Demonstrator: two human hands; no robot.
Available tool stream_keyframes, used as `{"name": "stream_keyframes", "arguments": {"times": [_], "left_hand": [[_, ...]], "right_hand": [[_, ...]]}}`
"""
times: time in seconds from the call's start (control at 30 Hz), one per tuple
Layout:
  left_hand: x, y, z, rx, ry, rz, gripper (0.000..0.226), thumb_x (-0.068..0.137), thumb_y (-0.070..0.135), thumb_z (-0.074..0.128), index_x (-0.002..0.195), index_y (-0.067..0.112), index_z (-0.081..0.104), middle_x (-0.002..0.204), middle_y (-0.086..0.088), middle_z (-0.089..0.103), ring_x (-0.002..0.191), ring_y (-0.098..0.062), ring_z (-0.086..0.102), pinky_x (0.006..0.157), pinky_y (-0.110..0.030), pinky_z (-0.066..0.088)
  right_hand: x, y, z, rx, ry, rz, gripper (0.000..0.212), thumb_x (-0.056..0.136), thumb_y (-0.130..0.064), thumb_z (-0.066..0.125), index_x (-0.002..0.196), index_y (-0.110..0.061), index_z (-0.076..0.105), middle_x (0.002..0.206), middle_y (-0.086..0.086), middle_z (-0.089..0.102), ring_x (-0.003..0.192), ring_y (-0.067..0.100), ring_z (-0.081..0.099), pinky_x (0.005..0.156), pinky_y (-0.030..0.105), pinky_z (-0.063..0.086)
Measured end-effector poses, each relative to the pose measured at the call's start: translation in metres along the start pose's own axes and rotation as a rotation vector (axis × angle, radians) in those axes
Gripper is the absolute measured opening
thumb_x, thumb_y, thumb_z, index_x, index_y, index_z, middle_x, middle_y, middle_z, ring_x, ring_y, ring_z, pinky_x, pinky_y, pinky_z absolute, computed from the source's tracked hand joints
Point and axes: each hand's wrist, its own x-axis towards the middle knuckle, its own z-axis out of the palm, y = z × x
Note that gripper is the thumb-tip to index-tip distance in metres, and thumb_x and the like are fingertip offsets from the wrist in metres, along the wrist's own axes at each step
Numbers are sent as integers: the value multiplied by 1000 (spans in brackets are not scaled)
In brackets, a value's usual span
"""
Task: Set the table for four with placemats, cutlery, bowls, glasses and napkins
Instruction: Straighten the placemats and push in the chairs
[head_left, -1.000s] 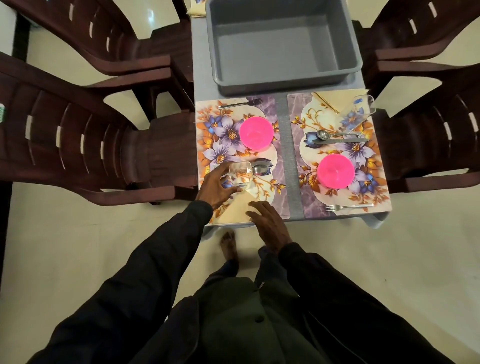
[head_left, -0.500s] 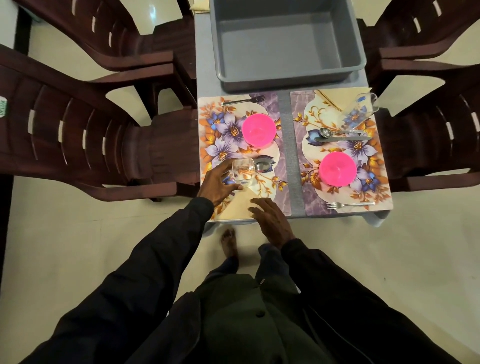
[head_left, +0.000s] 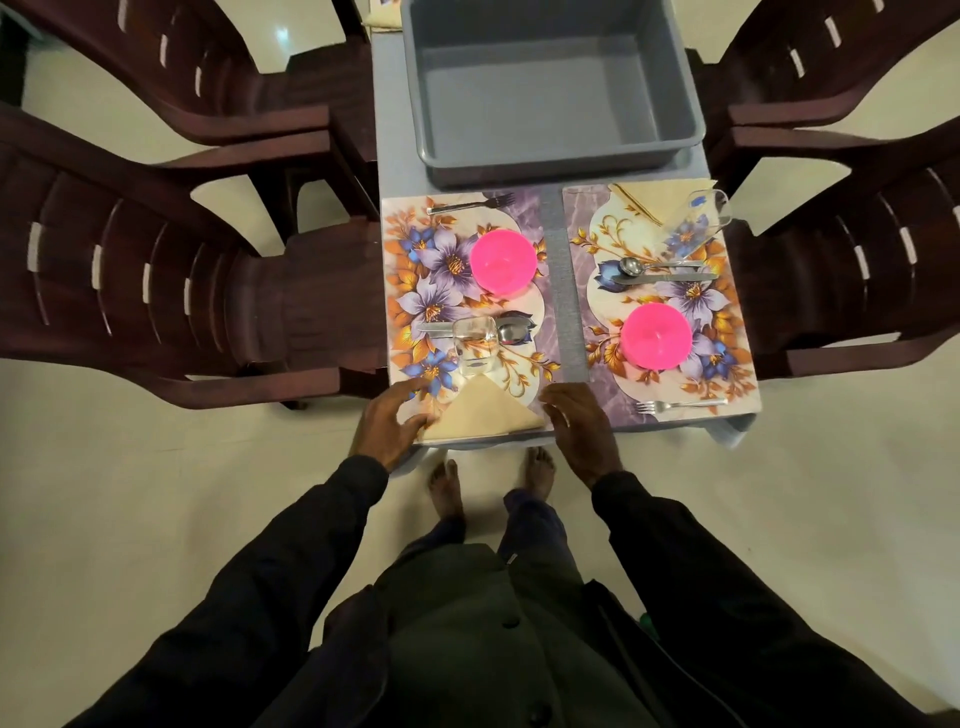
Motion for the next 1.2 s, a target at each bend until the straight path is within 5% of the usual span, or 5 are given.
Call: {"name": "stream_keyframes", "arguments": {"times": [0.23,0.67,0.87,1.2], "left_hand": [[-8,-9,15,204,-77,88,53,74,1,86,124,11,71,127,-9,70,113,-31,67,96,-41,56],[-5,-16,20,283,-167,104,54,82,12,83,133,14,66,139,-8,63,130,-29,57,104,-39,48],[-7,-20,17,285,-184,133,56,83,13,83,136,16,63,141,-7,62,131,-28,57,107,-42,50],[13,-13,-21,193,-86,128,45,87,15,79,129,21,66,136,-1,63,121,-21,59,99,-26,46]], "right_hand": [[-5,-9,22,-3,-191,-86,32,91,-11,73,123,-12,67,137,13,60,129,29,54,104,39,48],[-5,-18,38,-100,-226,-75,37,82,-9,81,117,-14,69,135,12,61,126,28,57,100,38,52],[-3,-22,38,-98,-214,-71,35,81,-7,82,114,-11,71,131,14,63,122,30,59,97,40,55],[18,-17,4,-37,-29,-28,24,92,-9,70,116,-7,70,123,15,68,117,28,63,99,43,55]]}}
